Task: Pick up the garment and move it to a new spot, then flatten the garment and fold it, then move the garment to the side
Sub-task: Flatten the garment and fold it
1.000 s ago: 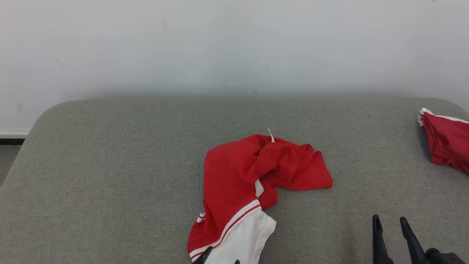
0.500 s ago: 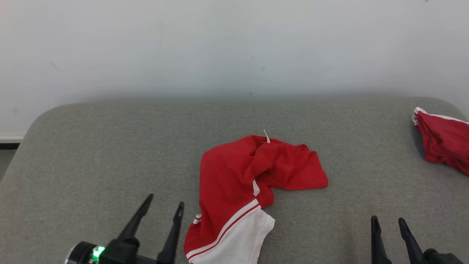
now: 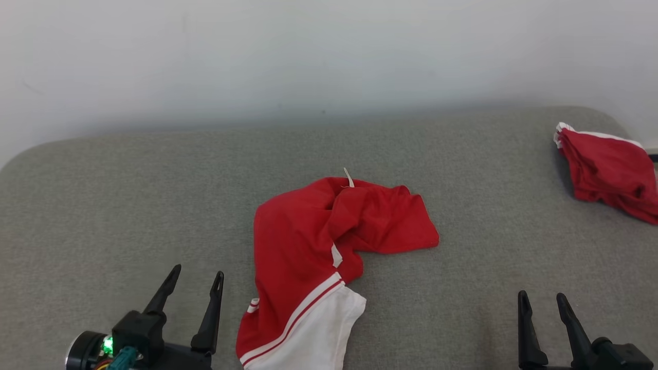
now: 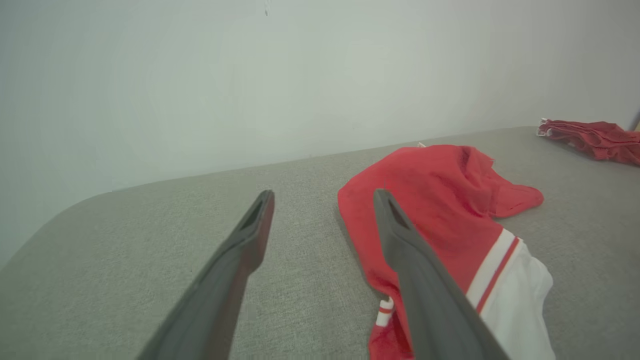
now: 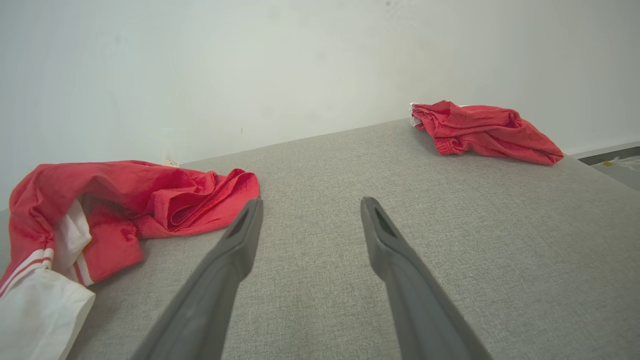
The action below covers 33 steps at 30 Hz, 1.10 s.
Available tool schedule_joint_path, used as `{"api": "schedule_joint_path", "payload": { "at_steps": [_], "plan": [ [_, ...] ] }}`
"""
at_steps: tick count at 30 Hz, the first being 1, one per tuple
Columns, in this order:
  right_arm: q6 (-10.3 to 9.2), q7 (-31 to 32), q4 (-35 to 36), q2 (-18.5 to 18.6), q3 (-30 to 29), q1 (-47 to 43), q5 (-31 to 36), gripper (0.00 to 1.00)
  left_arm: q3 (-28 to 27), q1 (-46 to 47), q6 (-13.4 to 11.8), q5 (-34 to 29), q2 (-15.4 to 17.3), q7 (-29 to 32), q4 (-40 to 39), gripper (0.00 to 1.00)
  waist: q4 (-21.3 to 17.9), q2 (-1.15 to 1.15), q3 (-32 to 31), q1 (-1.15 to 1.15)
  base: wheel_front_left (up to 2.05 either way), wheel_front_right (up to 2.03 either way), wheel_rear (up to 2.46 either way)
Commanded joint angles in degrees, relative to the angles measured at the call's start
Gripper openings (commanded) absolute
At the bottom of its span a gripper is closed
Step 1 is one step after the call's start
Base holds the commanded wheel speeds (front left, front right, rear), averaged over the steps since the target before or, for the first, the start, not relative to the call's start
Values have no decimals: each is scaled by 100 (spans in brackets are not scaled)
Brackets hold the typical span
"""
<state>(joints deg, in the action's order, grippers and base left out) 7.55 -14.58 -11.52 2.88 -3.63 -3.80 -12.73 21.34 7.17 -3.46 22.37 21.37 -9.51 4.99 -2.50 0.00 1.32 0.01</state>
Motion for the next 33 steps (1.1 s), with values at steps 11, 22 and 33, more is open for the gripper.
{"api": "schedule_joint_path", "payload": {
  "at_steps": [11, 22, 33],
  "plan": [
    [-15, -27, -77, 0, 24, 220, 27, 100, 300, 370, 362, 164, -153, 172, 1327, 100, -425, 0, 367, -1, 0, 0, 0],
    [-15, -44, -105, 1, 49, 305, 65, 100, 595, 790, 645, 164, -358, 257, 2553, 100, -495, 0, 448, -1, 0, 0, 0],
    [-15, -55, -113, 0, -2, 295, 79, 100, 550, 1309, 668, 186, -390, -174, 3222, 0, -501, 0, 440, -1, 0, 0, 0]
  ]
}}
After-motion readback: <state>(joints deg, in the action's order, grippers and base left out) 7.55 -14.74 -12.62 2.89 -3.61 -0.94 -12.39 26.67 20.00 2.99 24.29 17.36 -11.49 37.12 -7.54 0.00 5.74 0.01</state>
